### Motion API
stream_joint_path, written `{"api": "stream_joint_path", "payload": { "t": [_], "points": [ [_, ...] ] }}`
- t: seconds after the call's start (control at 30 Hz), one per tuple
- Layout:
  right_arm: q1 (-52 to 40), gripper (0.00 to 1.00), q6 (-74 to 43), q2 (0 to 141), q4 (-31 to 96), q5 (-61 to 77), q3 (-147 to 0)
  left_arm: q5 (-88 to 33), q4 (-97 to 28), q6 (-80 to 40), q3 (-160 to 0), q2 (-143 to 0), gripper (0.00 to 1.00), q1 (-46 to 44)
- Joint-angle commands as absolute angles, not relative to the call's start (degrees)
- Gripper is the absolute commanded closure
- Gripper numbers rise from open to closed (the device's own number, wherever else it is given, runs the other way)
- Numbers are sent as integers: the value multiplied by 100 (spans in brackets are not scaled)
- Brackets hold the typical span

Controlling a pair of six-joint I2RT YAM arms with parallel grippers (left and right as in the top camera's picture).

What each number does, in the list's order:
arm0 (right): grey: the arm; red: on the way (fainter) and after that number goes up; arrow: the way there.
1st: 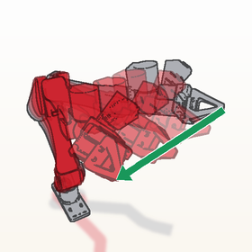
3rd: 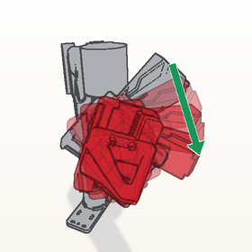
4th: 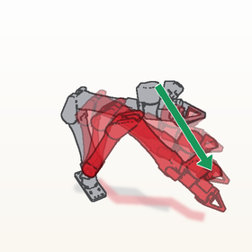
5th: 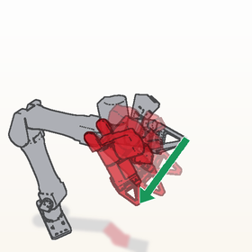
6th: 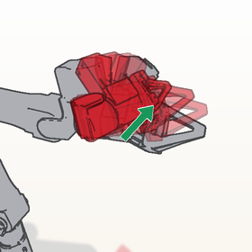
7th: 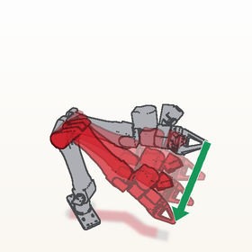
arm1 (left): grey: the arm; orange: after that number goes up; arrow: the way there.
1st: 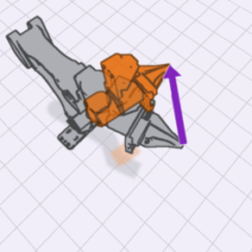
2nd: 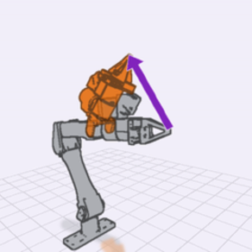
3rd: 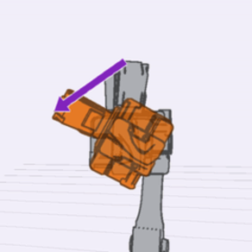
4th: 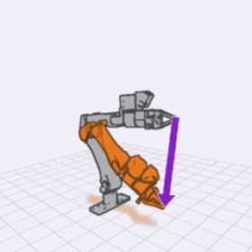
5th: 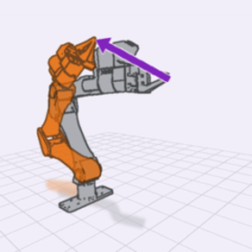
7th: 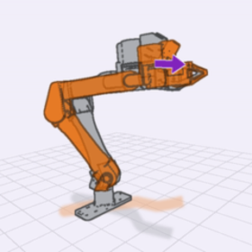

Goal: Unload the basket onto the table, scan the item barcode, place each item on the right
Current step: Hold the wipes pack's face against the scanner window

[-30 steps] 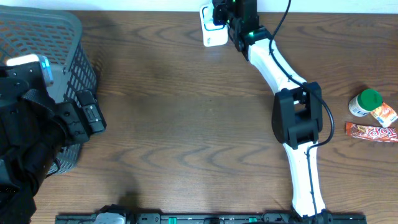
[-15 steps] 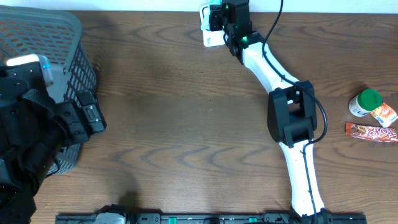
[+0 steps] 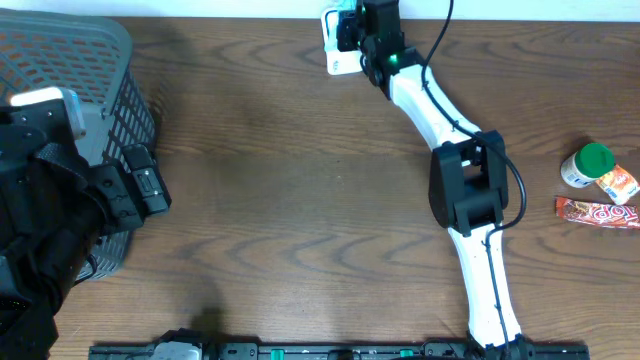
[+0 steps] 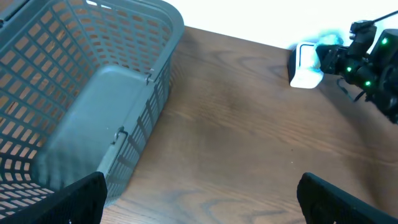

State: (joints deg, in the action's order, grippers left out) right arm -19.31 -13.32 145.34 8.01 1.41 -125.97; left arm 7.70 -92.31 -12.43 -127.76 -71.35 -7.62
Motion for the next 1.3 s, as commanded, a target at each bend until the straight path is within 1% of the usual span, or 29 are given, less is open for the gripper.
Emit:
{"api": "stream_joint_path", "payload": {
  "t": [0.0, 0.07, 0.17, 0.27, 0.37, 0.53, 0.63, 0.8, 1.1, 1.27],
  "points": [
    [-1986, 94, -1227, 14715, 1721, 30, -13432, 821, -9677, -1278, -12772, -7109, 2, -781],
    [-2016, 95, -1151, 14645, 2383, 23, -13891, 821, -9677, -1278, -12772, -7109, 2, -781],
    [-2053, 92, -1219, 14488, 3479, 25, -14527, 821, -9677, -1278, -12772, -7109, 2, -779],
    [-2053, 92, -1531, 14350, 4821, 1, -15087, 821, -9677, -1278, -12772, -7109, 2, -781],
    [-1988, 94, -2001, 14243, 6125, -316, -15401, 821, -9677, -1278, -12772, -7109, 2, -781],
    [-1839, 92, -2910, 14208, 7889, -1579, -15367, 821, -9677, -1278, -12772, -7109, 2, -781],
    [-1756, 93, -3446, 14208, 8547, -2423, -15200, 821, -9677, -1278, -12772, -7109, 2, -779],
    [-1588, 90, -3577, 14210, 8630, -3188, -14667, 821, -9677, -1278, -12772, -7109, 2, -781],
    [-943, 88, -3618, 14210, 7824, -3048, -13091, 821, -9677, -1275, -12772, -7109, 2, -781],
    [-545, 85, -3618, 14210, 7345, -2958, -12475, 821, -9677, -1278, -12772, -7109, 2, -781]
  ]
}}
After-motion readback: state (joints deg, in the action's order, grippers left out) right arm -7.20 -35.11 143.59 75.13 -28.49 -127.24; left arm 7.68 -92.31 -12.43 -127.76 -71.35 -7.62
